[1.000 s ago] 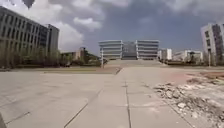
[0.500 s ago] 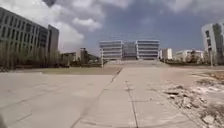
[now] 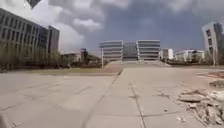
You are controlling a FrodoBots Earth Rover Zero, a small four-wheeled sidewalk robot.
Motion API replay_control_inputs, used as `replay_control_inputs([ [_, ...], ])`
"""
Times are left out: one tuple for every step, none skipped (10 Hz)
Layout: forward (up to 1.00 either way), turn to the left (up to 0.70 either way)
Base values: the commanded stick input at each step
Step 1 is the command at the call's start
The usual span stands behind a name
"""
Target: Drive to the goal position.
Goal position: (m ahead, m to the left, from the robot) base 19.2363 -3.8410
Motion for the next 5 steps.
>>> replay_control_inputs([
  [1.00,-0.33],
  [1.00,-0.33],
  [1.00,-0.33],
  [1.00,-0.33],
  [1.00,-0.33],
])
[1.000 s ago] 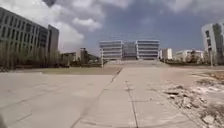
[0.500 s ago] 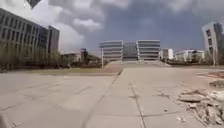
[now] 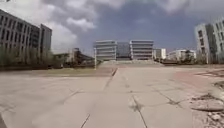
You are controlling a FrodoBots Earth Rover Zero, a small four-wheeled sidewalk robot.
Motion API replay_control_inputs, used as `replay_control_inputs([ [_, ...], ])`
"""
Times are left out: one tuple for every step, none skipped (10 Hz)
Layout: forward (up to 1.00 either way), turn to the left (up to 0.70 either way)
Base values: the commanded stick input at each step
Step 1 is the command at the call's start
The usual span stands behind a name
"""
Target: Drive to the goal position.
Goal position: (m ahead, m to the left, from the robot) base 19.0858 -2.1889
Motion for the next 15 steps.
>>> replay_control_inputs([
  [1.00,-0.29],
  [1.00,-0.14],
  [1.00,-0.06],
  [1.00,-0.04],
  [1.00,-0.03],
  [1.00,-0.05],
  [1.00,-0.23],
  [1.00,-0.33],
  [1.00,-0.33],
  [1.00,-0.25],
  [1.00,-0.02],
  [1.00,0.00],
  [1.00,0.00],
  [1.00,0.00],
  [1.00,0.00],
])
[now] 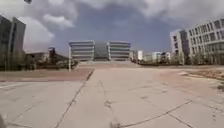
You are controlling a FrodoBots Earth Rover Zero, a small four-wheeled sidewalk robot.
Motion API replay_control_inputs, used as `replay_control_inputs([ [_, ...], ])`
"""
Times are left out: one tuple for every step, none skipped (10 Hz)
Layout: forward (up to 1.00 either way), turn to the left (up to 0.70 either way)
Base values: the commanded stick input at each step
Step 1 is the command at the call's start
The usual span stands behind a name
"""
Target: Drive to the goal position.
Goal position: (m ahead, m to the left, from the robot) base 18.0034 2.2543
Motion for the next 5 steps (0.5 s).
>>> replay_control_inputs([
  [1.00,0.00],
  [1.00,0.00],
  [1.00,0.00],
  [1.00,0.00],
  [1.00,0.00],
])
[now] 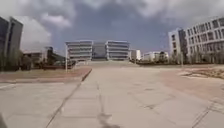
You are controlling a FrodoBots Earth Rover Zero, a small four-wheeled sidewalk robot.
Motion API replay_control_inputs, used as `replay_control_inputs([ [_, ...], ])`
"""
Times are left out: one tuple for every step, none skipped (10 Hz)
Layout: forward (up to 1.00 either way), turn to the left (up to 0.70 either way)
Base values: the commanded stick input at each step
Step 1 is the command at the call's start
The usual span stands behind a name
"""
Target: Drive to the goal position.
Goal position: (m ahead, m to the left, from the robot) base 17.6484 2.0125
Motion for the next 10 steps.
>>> replay_control_inputs([
  [1.00,0.00],
  [1.00,0.00],
  [1.00,0.00],
  [1.00,0.00],
  [1.00,0.00],
  [1.00,0.00],
  [1.00,0.00],
  [1.00,0.02],
  [1.00,0.03],
  [1.00,0.03],
])
